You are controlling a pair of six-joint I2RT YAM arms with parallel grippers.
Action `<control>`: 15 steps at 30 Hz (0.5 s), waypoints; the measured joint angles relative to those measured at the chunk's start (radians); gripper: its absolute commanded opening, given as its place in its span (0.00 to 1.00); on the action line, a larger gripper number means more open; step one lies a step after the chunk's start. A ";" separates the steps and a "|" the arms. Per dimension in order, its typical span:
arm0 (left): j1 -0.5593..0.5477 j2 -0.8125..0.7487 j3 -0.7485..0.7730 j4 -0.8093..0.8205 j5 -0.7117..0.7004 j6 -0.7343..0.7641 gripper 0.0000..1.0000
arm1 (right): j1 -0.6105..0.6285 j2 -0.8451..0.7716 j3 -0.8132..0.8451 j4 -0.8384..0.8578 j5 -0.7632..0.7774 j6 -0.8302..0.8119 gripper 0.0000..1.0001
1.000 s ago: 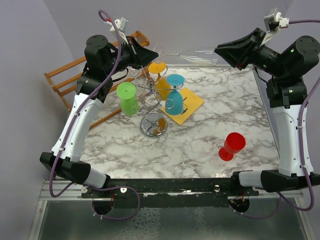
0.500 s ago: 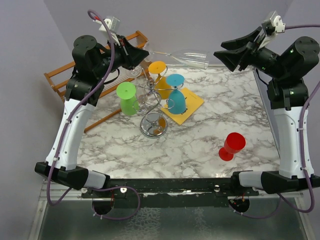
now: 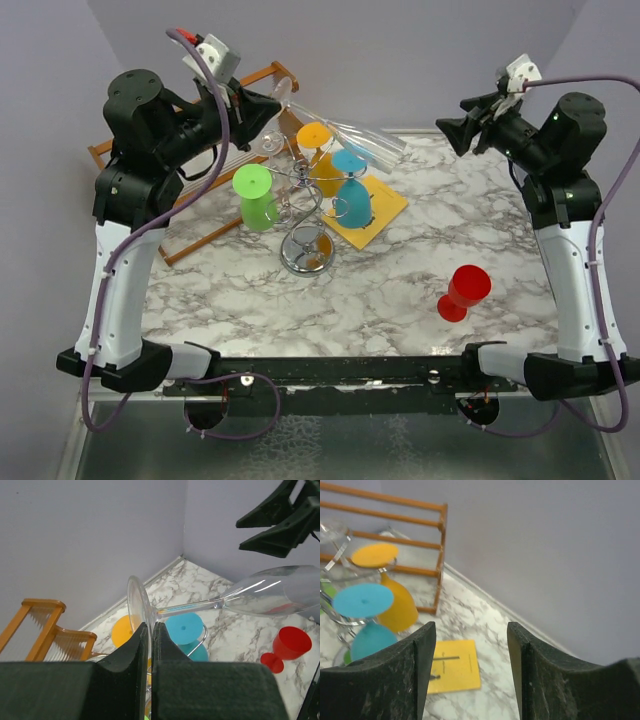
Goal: Place the wine glass upside down on the wine glass rack
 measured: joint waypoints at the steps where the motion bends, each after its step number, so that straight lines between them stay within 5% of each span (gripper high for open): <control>1: -0.015 0.002 0.014 -0.022 0.000 0.034 0.00 | 0.000 -0.005 -0.026 -0.004 0.016 -0.015 0.61; 15: -0.329 0.068 0.028 -0.217 -0.119 0.371 0.00 | -0.006 -0.073 -0.443 0.065 0.210 -0.059 0.72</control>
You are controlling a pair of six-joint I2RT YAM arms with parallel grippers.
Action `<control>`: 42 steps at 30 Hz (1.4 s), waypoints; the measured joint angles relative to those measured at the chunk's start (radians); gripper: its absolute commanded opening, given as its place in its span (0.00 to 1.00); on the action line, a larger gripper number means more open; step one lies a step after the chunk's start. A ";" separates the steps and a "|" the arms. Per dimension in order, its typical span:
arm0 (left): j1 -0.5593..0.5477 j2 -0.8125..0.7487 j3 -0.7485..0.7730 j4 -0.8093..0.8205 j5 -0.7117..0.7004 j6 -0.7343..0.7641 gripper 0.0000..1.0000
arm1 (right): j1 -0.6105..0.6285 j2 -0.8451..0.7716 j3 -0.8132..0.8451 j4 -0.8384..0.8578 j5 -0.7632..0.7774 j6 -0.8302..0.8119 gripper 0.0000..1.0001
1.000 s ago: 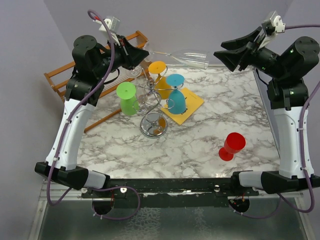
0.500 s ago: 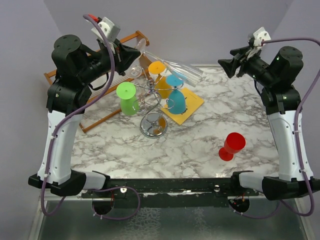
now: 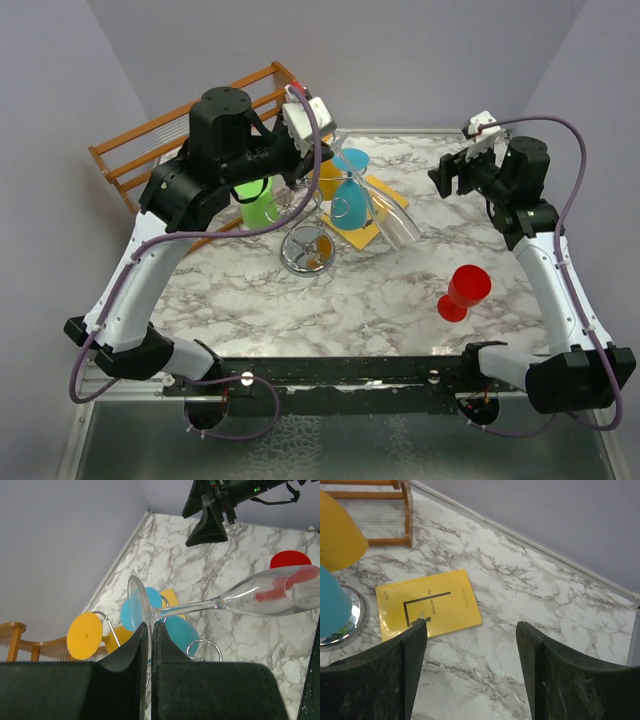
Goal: Place the wine glass upside down on the wine glass rack
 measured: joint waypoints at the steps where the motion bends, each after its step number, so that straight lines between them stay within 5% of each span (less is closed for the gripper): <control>1: -0.017 0.006 0.003 -0.011 -0.010 0.019 0.00 | -0.002 0.000 -0.019 0.008 0.000 0.000 0.73; 12: -0.223 0.081 0.037 -0.082 -0.233 0.243 0.00 | -0.050 0.009 -0.176 0.097 -0.033 0.005 0.92; 21: -0.347 0.104 -0.007 -0.098 -0.435 0.403 0.00 | -0.089 -0.011 -0.219 0.130 -0.093 0.004 0.94; 42: -0.377 0.108 -0.105 -0.136 -0.649 0.589 0.00 | -0.107 -0.015 -0.229 0.134 -0.153 0.001 0.94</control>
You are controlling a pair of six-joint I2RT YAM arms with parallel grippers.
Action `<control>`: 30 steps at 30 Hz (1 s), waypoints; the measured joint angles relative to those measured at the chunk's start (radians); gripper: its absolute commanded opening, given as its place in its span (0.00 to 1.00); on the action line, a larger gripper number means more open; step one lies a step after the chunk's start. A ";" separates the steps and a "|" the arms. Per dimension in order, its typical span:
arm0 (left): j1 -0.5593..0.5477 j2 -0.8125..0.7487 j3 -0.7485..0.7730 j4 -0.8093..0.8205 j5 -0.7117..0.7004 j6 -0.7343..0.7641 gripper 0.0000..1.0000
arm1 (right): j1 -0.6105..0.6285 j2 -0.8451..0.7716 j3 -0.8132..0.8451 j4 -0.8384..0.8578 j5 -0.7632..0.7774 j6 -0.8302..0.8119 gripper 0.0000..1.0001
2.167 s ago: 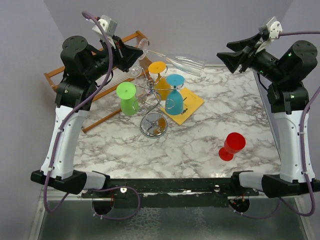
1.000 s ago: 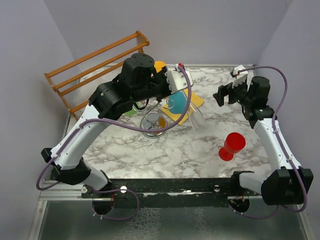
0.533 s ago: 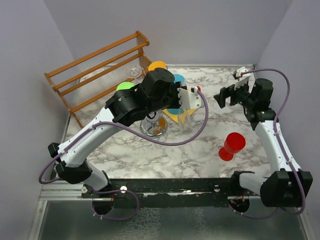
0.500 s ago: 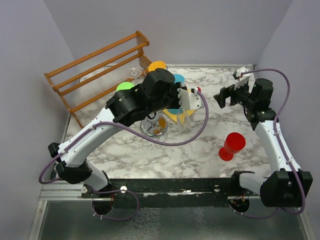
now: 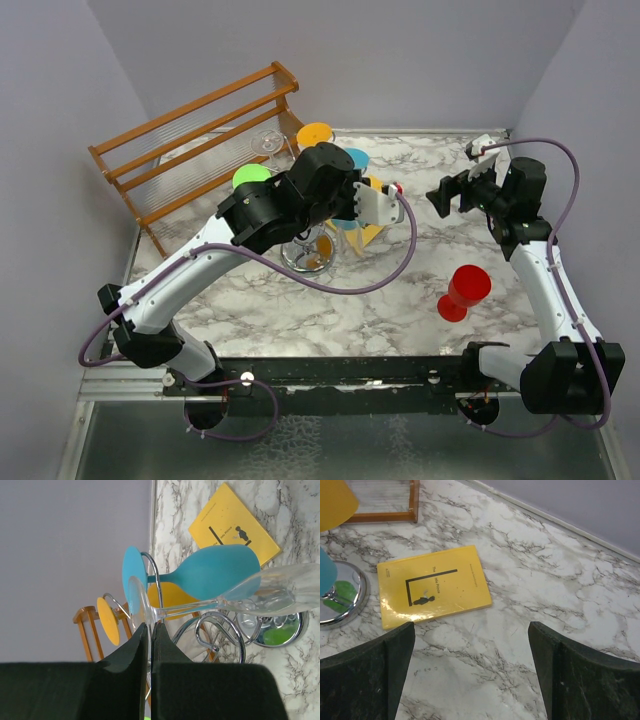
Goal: Place the wine glass upside down on the wine glass rack
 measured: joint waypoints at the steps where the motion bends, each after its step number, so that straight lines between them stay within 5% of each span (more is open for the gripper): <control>1: 0.000 -0.001 -0.002 -0.001 -0.006 0.007 0.00 | 0.000 0.000 -0.001 0.000 -0.002 0.000 0.94; 30: 0.000 -0.074 -0.006 -0.119 0.002 0.066 0.00 | 0.000 0.003 -0.002 -0.001 -0.006 -0.002 0.94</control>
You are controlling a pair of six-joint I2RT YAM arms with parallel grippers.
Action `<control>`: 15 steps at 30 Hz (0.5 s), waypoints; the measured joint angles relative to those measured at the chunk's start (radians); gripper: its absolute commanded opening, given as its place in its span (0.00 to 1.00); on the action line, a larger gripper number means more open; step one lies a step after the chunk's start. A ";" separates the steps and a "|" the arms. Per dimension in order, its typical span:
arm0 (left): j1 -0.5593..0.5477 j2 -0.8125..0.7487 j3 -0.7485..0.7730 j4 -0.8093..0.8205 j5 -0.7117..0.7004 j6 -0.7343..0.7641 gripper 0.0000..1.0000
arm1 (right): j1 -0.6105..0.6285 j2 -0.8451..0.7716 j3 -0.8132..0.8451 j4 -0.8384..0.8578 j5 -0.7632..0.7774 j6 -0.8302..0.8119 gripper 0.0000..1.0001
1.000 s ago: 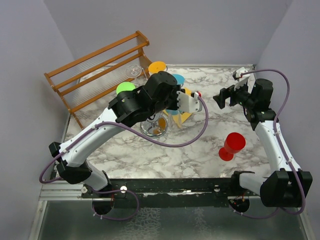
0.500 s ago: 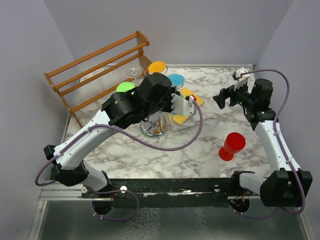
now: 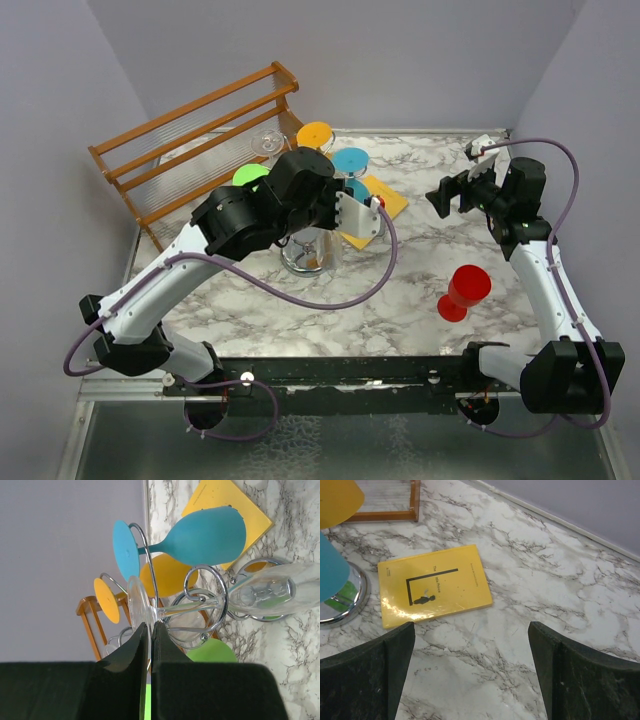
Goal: Place the wine glass upside down on the wine glass rack
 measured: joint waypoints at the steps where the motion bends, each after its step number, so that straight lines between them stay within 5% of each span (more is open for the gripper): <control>1: 0.000 -0.002 0.000 -0.001 0.006 0.000 0.00 | 0.000 0.000 0.000 0.000 0.000 0.000 0.94; 15: 0.000 -0.021 0.000 -0.041 0.073 0.003 0.00 | -0.006 0.000 0.000 0.000 0.000 -0.006 0.94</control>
